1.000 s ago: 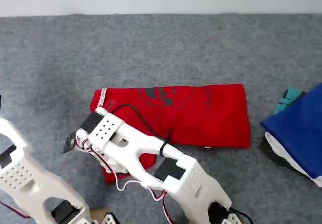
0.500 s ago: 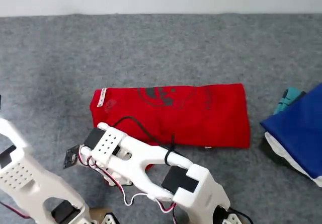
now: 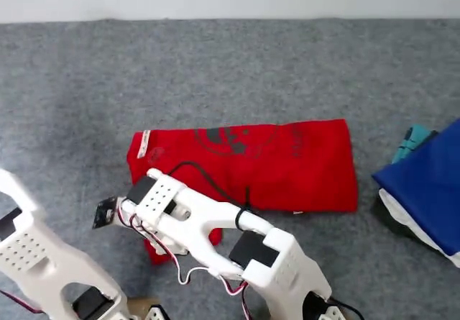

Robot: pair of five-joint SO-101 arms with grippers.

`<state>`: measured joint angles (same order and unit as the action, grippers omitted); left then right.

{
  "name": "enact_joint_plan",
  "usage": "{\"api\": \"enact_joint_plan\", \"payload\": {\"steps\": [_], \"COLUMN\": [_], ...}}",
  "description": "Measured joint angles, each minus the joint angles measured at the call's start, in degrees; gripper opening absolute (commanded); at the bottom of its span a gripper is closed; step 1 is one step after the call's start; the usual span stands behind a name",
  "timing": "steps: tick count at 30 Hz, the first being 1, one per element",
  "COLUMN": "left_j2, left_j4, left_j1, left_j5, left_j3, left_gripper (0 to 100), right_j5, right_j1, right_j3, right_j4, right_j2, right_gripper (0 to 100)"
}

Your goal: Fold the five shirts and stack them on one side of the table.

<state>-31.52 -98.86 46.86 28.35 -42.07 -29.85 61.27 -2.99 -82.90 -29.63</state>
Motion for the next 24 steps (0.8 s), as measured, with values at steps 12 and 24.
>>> {"api": "enact_joint_plan", "payload": {"steps": [12, 24], "left_j2": [0.0, 0.0], "left_j4": [0.0, 0.0], "left_j1": [0.0, 0.0], "left_j5": [0.0, 0.0], "left_j3": [0.0, 0.0], "left_gripper": [2, 2], "right_j5": [-0.5, -3.0], "right_j1": [-5.1, -16.2], "right_j3": [-14.2, -34.3], "right_j4": [-8.2, -10.8], "right_j2": [-0.2, -7.6], "right_gripper": [1.1, 3.9]}}
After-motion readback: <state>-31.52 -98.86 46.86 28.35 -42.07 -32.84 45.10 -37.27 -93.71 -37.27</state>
